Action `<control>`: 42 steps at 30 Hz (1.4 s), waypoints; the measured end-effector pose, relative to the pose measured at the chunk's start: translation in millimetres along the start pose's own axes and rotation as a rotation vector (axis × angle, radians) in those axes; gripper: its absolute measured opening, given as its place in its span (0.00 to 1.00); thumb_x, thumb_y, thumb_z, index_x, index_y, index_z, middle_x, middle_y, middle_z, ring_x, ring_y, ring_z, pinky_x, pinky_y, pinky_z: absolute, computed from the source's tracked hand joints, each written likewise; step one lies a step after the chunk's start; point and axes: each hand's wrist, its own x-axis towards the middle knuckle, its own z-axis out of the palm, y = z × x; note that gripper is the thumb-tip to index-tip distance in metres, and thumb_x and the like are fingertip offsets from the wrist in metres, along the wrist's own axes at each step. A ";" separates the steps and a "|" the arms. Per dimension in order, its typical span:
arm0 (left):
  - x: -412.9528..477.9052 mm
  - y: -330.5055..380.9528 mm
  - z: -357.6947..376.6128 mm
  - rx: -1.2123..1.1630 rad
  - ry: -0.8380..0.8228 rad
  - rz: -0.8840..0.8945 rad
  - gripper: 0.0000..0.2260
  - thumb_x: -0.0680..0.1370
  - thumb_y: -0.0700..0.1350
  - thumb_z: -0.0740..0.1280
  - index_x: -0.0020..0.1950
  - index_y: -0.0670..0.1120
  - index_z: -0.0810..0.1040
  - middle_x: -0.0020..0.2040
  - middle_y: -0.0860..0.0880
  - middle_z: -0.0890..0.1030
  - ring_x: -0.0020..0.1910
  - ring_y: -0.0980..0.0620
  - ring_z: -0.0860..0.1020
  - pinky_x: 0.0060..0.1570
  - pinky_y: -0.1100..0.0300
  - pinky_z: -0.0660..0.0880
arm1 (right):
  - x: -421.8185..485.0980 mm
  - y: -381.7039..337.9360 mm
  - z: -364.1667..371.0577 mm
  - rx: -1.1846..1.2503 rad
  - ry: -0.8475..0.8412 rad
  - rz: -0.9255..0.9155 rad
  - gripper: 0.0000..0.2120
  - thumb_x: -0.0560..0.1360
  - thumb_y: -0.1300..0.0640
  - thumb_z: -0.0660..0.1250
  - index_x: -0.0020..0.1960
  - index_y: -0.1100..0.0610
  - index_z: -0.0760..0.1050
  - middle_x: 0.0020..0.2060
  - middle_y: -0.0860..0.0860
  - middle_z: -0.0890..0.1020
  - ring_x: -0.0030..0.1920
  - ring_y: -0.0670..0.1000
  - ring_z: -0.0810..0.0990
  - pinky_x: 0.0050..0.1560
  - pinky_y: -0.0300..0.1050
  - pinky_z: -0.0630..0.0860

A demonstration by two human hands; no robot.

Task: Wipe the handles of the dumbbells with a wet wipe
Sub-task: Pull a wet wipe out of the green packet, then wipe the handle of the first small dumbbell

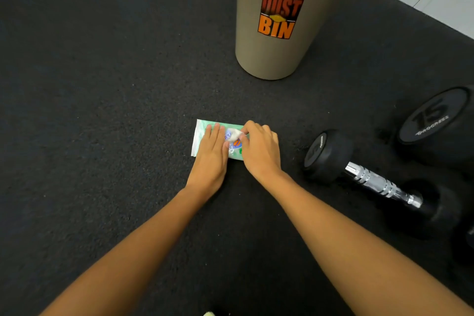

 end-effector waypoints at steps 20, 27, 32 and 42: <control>-1.9 -9.0 2.1 0.143 0.021 0.068 0.21 0.82 0.43 0.50 0.74 0.40 0.50 0.76 0.48 0.47 0.72 0.58 0.40 0.68 0.69 0.37 | -7.0 -10.1 -42.2 0.728 0.195 0.253 0.03 0.78 0.61 0.56 0.45 0.59 0.66 0.33 0.48 0.72 0.32 0.44 0.70 0.31 0.38 0.67; -0.6 -6.2 -0.8 0.097 0.032 0.033 0.21 0.82 0.44 0.52 0.75 0.42 0.54 0.76 0.49 0.51 0.72 0.60 0.44 0.70 0.64 0.43 | -25.1 -5.2 -67.9 0.905 0.373 0.265 0.05 0.71 0.64 0.64 0.39 0.58 0.69 0.29 0.47 0.74 0.30 0.39 0.73 0.32 0.33 0.70; 2.6 4.9 -6.4 0.174 0.133 0.112 0.22 0.81 0.42 0.57 0.73 0.40 0.58 0.76 0.47 0.56 0.74 0.56 0.48 0.71 0.62 0.47 | -49.5 16.2 -87.4 0.884 0.586 0.213 0.06 0.72 0.66 0.63 0.40 0.58 0.69 0.28 0.45 0.73 0.29 0.39 0.72 0.32 0.33 0.69; 32.7 100.0 11.1 0.312 0.017 0.555 0.21 0.81 0.46 0.53 0.70 0.38 0.64 0.72 0.42 0.65 0.72 0.49 0.58 0.71 0.57 0.53 | -83.8 97.0 -113.6 0.703 0.807 0.351 0.08 0.78 0.64 0.56 0.47 0.54 0.70 0.38 0.43 0.76 0.42 0.45 0.76 0.46 0.41 0.72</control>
